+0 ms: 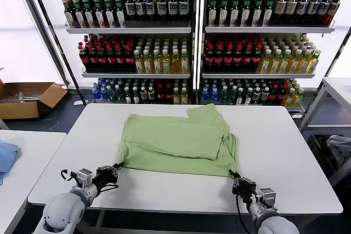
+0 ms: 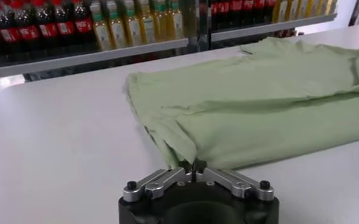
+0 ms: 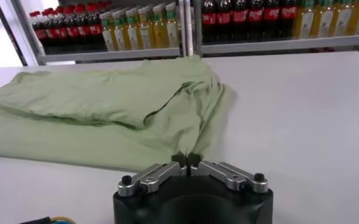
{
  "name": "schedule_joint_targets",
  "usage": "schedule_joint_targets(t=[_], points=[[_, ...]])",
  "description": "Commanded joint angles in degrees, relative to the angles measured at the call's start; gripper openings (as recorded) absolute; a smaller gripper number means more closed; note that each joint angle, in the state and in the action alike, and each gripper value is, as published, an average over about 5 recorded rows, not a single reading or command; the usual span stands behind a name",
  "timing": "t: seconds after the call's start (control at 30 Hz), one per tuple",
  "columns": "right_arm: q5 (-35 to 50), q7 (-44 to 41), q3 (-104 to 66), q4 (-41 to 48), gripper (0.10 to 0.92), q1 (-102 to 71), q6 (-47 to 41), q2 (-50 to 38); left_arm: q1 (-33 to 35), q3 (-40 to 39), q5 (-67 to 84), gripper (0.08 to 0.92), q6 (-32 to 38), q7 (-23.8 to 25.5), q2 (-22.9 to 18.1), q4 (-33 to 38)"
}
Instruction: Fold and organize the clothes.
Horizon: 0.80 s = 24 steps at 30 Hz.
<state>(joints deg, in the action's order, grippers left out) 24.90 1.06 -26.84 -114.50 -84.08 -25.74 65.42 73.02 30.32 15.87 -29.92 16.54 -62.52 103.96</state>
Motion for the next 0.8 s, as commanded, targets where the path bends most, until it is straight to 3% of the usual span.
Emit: schedule_joint_targets(t=[0.03,0.27,0.47,0.6,0.8], points=[[0.6,-0.4,-1.4,-5.8,0.108,-5.9,-1.0,-3.0,14.8,5.1,0.8,0.088,-0.5,-0.7,-0.1,10.8],[-2.7,-0.3,-3.5,-12.4,0.108,-14.2,-1.2,-1.2,25.6,10.0,1.0,0.088,-1.7,-2.4,-1.6,19.6],[-6.8,-1.2,-2.6,-11.8,0.114,-15.9,1.1,1.3,26.9,10.9,0.0,0.088,-1.4,-3.3,-2.9,20.3],[-5.6,-0.3,-2.8,-11.8,0.199,-13.7,1.7,0.7,25.8,11.2,0.1,0.104,-1.7,-3.7,-2.7,21.1],[0.1,-1.4,-7.0,-12.2,0.373,-11.9,2.6,-1.9,25.1,13.8,1.8,0.254,-2.5,-4.2,-2.0,21.6]])
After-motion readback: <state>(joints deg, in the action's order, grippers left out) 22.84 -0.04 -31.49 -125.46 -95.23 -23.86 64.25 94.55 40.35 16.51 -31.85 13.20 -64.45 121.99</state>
